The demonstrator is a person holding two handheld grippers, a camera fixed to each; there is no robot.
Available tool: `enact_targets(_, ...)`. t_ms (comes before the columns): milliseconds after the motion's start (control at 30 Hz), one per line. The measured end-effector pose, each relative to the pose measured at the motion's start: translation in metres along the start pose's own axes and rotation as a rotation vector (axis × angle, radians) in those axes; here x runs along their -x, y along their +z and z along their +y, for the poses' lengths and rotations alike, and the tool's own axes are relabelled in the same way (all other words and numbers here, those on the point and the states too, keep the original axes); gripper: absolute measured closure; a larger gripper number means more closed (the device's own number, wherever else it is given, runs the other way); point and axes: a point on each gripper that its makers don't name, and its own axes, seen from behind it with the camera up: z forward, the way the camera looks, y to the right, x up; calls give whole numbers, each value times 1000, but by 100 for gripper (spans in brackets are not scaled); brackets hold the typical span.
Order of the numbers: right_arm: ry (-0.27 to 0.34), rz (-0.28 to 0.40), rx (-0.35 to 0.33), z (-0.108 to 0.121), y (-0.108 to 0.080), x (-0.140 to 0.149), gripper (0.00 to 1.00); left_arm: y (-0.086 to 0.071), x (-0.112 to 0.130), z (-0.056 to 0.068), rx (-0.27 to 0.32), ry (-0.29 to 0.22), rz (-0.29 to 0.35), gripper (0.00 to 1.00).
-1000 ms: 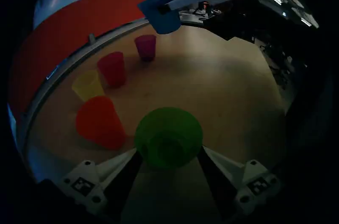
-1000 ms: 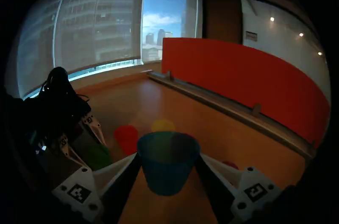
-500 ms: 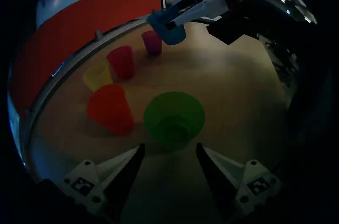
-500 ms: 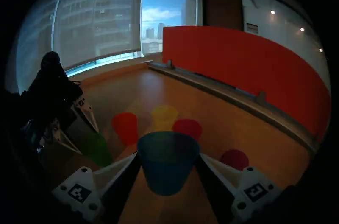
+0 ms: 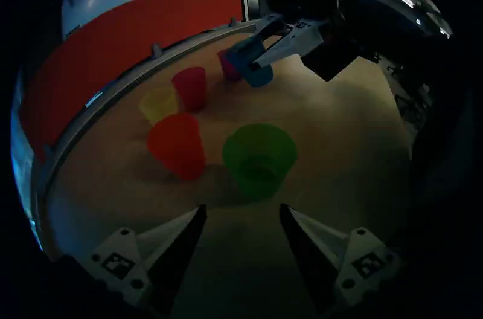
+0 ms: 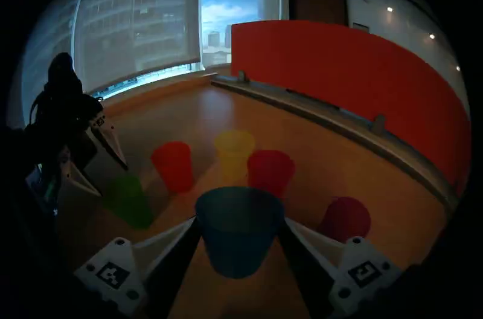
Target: Pour water
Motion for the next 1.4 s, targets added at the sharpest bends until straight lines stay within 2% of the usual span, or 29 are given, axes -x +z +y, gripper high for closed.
enact_targets(267, -12, -27, -7, -4, 12, 15, 11, -11, 0, -3, -22, -6, 19, 11)
enact_targets(767, -15, -88, -1, -3, 27, 37, 11, -20, 2, -5, -42, -14, 32, 11)
enact_targets(1167, -23, -96, -4, -5, 24, 43, 11, -21, 0, 1, -37, -7, 38, 11)
enact_targets(1400, -50, -106, 3, -5, 20, 47, 9, -24, -2, 0, -38, -7, 39, 11)
